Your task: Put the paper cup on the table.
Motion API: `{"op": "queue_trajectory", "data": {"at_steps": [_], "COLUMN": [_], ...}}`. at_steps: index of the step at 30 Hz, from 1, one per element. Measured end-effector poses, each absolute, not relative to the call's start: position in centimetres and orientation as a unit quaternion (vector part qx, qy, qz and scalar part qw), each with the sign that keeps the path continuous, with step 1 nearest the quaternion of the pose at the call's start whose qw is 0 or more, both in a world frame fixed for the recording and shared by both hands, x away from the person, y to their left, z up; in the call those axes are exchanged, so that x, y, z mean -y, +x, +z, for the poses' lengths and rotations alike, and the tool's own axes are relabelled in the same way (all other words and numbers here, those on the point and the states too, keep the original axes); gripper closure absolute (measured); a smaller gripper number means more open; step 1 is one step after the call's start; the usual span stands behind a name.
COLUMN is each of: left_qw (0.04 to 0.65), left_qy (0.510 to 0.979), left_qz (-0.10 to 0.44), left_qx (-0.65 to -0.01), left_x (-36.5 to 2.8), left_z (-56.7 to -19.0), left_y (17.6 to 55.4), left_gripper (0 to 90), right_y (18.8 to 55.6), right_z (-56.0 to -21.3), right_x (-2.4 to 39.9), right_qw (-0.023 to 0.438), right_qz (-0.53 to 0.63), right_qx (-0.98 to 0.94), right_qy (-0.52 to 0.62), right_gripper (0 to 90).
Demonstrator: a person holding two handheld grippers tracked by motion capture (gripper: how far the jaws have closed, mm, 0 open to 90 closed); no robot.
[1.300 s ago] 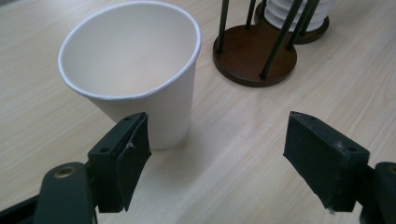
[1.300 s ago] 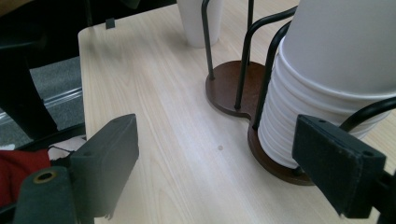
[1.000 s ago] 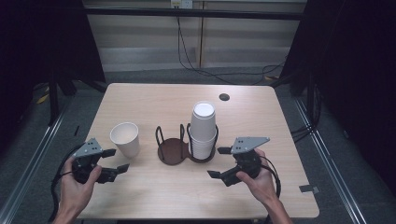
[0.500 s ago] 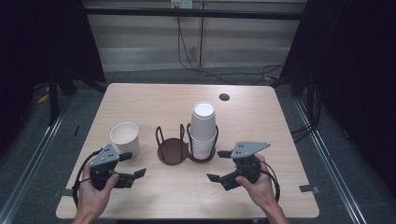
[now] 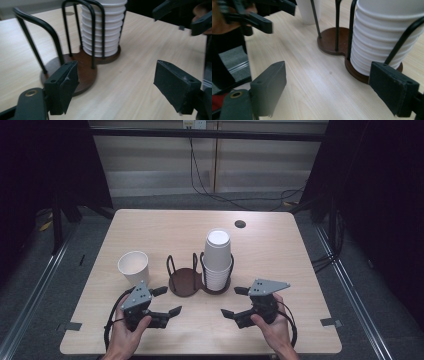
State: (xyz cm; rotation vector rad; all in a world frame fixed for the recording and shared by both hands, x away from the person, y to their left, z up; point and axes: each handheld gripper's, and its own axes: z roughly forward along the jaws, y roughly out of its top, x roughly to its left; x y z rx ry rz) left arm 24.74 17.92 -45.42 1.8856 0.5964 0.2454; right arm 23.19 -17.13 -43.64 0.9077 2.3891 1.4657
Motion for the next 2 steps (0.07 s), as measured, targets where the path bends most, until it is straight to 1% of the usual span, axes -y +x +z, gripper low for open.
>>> {"op": "queue_trajectory", "data": {"at_steps": [2], "left_qw": [0.545], "left_qy": [0.796], "left_qz": [0.093], "left_qx": [-0.246], "left_x": [-18.04], "left_z": [-45.43], "left_y": [24.49], "left_gripper": [19.7], "right_y": [23.17], "right_z": [-44.17], "right_x": [16.98], "right_qw": [0.101], "right_qz": [0.486], "right_qx": [-0.81], "right_qy": [0.312], "right_gripper": [14.3]}}
